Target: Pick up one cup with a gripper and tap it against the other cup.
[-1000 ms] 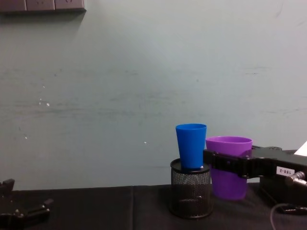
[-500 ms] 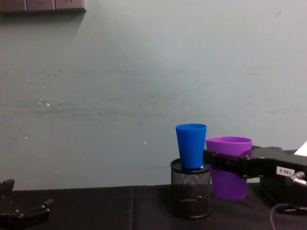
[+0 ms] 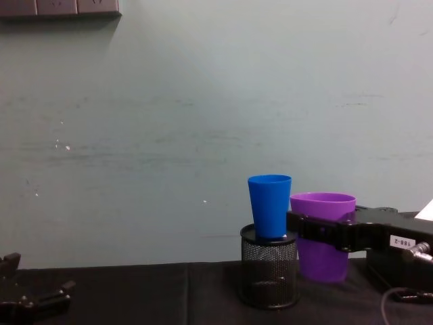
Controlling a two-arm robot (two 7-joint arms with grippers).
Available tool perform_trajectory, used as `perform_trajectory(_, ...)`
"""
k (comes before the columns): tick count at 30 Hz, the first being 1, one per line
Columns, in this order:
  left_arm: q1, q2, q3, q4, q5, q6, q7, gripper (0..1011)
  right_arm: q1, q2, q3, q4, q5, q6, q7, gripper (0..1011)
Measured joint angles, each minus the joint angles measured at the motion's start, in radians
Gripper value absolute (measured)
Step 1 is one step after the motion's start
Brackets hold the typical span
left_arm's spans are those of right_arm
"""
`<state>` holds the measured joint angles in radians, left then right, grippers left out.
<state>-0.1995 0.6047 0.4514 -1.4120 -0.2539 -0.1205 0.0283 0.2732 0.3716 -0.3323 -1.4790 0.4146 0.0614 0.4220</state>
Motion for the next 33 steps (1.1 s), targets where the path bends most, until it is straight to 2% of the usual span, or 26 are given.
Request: perform_trajectory(33, 0.000, 0.000, 0.000, 0.000, 0.000, 0.000, 0.000, 1000, 0.000, 0.000, 0.000, 0.000, 0.000, 0.000, 0.000, 733)
